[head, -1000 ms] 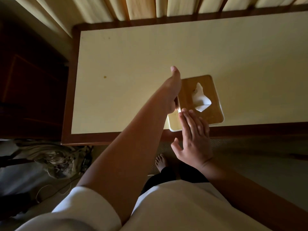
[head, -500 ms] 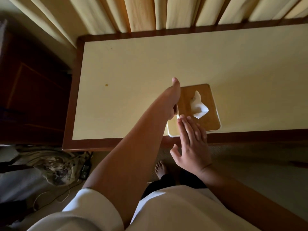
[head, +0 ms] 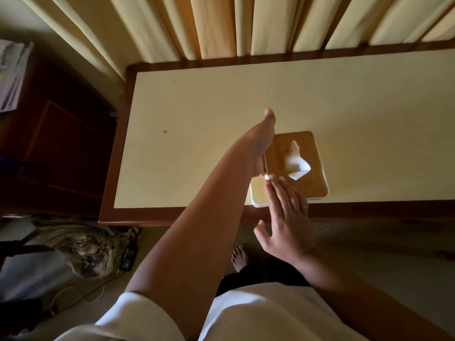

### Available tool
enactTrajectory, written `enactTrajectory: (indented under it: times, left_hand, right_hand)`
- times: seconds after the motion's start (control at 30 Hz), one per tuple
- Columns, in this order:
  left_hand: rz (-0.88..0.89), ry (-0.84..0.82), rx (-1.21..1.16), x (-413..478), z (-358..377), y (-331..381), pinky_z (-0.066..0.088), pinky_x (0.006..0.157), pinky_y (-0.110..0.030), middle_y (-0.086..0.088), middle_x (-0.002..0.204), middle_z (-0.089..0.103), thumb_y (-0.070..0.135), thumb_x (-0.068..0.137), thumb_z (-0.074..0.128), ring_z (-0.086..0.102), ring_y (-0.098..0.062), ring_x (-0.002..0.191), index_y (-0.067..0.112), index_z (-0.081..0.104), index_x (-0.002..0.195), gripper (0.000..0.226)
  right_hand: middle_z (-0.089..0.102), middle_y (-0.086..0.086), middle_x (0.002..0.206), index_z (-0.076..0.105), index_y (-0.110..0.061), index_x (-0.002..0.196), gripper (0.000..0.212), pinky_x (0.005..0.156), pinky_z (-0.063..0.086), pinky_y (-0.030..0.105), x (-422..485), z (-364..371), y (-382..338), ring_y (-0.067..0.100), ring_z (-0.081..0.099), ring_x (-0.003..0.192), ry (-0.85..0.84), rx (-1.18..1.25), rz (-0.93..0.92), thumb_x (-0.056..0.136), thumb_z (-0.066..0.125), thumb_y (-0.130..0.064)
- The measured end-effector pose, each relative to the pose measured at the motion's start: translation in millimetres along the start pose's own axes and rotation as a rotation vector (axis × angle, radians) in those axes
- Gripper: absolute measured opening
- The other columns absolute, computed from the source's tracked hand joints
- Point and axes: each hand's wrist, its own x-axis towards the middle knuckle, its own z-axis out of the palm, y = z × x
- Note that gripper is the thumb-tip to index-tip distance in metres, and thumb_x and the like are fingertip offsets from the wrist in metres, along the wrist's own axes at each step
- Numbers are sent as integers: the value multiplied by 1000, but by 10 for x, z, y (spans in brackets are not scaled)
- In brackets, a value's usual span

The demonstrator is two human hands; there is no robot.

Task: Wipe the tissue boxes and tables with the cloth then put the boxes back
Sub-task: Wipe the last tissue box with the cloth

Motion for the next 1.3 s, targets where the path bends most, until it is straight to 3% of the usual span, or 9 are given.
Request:
enactTrajectory:
  times: [0.2, 0.3, 0.43, 0.53, 0.6, 0.77, 0.93, 1.17, 1.3]
  left_hand:
    - [-31, 78, -3, 228, 16, -133, 54, 101, -33, -7, 130, 69, 79, 99, 28, 70, -23, 111, 12, 57, 140, 84]
    - [-40, 36, 54, 169, -20, -96, 48, 111, -39, 0, 143, 61, 83, 96, 29, 64, -23, 125, 15, 50, 152, 91]
    - [-29, -32, 14, 111, 10, -3, 25, 126, -50, -7, 176, 12, 83, 97, 25, 20, -35, 160, 17, 18, 168, 96]
    - [-58, 31, 2, 226, 6, -96, 51, 102, -36, -4, 146, 60, 87, 91, 28, 67, -25, 118, 11, 53, 148, 98]
    - [-60, 52, -7, 339, -23, -135, 54, 90, -29, -2, 117, 69, 83, 96, 26, 68, -20, 94, 9, 62, 135, 91]
    - [-50, -54, 30, 170, -75, -5, 28, 125, -54, -10, 174, 21, 88, 92, 23, 27, -35, 157, 18, 16, 168, 104]
    - [-27, 7, -63, 411, -86, -218, 53, 101, -40, -11, 143, 65, 91, 84, 31, 65, -22, 113, 14, 56, 145, 101]
    - [-55, -83, 41, 247, -181, -20, 44, 112, -46, -14, 158, 50, 100, 69, 27, 58, -30, 133, 12, 37, 158, 125]
    - [-66, 0, -4, 360, -105, -164, 55, 103, -41, -6, 110, 70, 89, 90, 21, 66, -23, 95, 8, 62, 137, 102]
  right_hand:
    - [30, 15, 167, 34, -1, 159, 98, 128, 18, 46, -13, -31, 16, 28, 23, 157, -32, 4, -15, 73, 73, -28]
    - [27, 15, 169, 31, -2, 160, 99, 129, 16, 46, -24, -42, 13, 28, 20, 158, -46, -13, -15, 74, 73, -30]
    - [27, 14, 169, 31, -2, 160, 100, 129, 16, 46, -5, -49, 17, 28, 19, 159, -48, -1, 0, 74, 73, -31]
    - [26, 13, 169, 31, -2, 160, 99, 129, 11, 43, -29, -66, 44, 27, 17, 159, -50, -3, -24, 74, 74, -31]
    - [25, 14, 169, 32, -3, 160, 99, 129, 11, 43, -30, -76, 51, 27, 17, 159, -58, -9, -39, 74, 74, -30]
    - [25, 13, 170, 31, -3, 160, 99, 128, 19, 48, -17, -62, 42, 27, 18, 159, -56, 6, -28, 75, 72, -31]
    - [25, 13, 170, 30, -3, 161, 98, 129, 13, 44, -21, -97, 63, 26, 18, 159, -88, -13, -48, 76, 72, -31]
    - [23, 14, 170, 27, -3, 161, 100, 130, 9, 43, -11, -109, 53, 27, 15, 160, -112, -24, -40, 77, 71, -33]
    - [20, 13, 171, 22, -6, 163, 100, 130, 12, 45, -19, -131, 69, 27, 15, 160, -153, -22, -43, 79, 67, -37]
